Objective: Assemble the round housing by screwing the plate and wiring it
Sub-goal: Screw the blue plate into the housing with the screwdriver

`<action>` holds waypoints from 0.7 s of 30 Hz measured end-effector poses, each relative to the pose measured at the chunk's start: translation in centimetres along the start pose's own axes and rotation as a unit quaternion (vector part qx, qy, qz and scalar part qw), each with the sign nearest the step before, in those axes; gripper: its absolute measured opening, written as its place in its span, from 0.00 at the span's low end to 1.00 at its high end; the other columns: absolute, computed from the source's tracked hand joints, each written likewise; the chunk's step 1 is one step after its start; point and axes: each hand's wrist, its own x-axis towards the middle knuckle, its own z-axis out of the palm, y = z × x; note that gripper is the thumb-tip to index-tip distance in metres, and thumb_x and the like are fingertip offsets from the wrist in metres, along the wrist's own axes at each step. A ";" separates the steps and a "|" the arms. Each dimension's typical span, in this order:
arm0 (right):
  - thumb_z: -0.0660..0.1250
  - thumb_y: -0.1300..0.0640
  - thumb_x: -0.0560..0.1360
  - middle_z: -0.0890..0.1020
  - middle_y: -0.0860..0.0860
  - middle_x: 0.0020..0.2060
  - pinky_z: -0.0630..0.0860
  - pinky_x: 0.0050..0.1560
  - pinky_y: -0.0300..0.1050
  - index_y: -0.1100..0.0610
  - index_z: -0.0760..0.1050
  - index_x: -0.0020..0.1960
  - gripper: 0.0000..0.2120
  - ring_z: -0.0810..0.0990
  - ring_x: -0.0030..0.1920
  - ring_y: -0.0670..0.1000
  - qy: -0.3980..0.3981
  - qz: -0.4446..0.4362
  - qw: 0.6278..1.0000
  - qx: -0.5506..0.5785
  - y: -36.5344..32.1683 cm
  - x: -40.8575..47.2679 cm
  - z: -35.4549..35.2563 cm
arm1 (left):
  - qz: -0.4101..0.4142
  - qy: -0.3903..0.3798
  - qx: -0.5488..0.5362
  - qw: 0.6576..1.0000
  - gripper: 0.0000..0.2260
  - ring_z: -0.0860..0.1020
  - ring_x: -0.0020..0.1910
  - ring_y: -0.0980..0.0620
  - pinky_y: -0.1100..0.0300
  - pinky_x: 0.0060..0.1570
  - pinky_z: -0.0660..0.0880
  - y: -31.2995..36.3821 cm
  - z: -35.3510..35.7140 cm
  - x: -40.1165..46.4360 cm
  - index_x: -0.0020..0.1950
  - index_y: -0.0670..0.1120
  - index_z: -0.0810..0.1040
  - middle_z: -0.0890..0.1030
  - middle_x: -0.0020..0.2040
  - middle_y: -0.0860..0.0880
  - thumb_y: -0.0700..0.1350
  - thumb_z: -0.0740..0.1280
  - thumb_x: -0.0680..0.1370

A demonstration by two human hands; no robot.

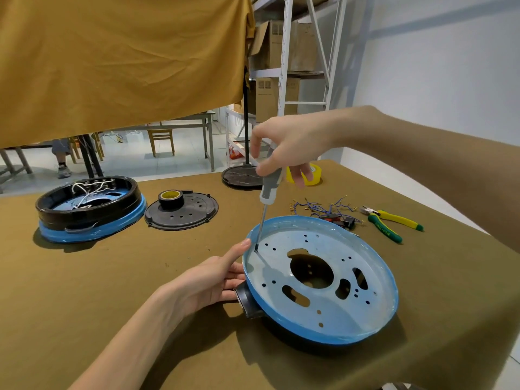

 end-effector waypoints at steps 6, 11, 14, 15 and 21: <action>0.72 0.59 0.78 0.84 0.57 0.48 0.80 0.30 0.42 0.52 0.68 0.67 0.20 0.86 0.34 0.53 -0.041 -0.006 0.999 0.032 0.4 -0.2 -1.0 | 0.001 0.000 0.001 1.000 0.50 0.83 0.48 0.48 0.57 0.43 0.82 0.0 0.0 -0.1 0.59 0.38 0.83 0.86 0.52 0.42 0.74 0.80 0.51; 0.68 0.49 0.82 0.86 0.56 0.43 0.79 0.28 0.42 0.55 0.69 0.65 0.17 0.85 0.31 0.51 0.000 0.012 1.000 -0.002 0.6 0.2 -0.1 | 0.002 0.003 -0.008 1.000 0.50 0.84 0.49 0.47 0.56 0.45 0.83 0.0 0.0 -0.2 0.60 0.38 0.82 0.86 0.55 0.40 0.73 0.80 0.52; 0.73 0.56 0.78 0.85 0.56 0.46 0.80 0.31 0.42 0.52 0.68 0.65 0.20 0.86 0.34 0.50 -0.014 -0.011 0.999 0.042 0.9 -0.1 -0.3 | 0.004 0.004 -0.011 1.000 0.47 0.84 0.49 0.47 0.56 0.45 0.83 0.1 0.1 -0.3 0.61 0.37 0.82 0.85 0.59 0.39 0.73 0.78 0.57; 0.73 0.55 0.78 0.86 0.56 0.43 0.80 0.30 0.42 0.53 0.69 0.63 0.18 0.86 0.33 0.52 -0.005 -0.013 0.999 0.041 0.8 -0.1 -0.1 | 0.004 0.006 -0.012 1.000 0.46 0.84 0.49 0.47 0.56 0.45 0.83 0.1 0.1 -0.3 0.61 0.37 0.82 0.85 0.59 0.39 0.72 0.77 0.58; 0.75 0.52 0.77 0.84 0.55 0.44 0.78 0.29 0.40 0.50 0.66 0.66 0.24 0.85 0.31 0.48 0.004 -0.022 1.000 0.015 0.3 -0.3 0.1 | -0.001 0.016 -0.014 1.000 0.41 0.83 0.49 0.47 0.57 0.44 0.83 0.1 0.2 -0.3 0.57 0.39 0.83 0.86 0.53 0.41 0.71 0.75 0.60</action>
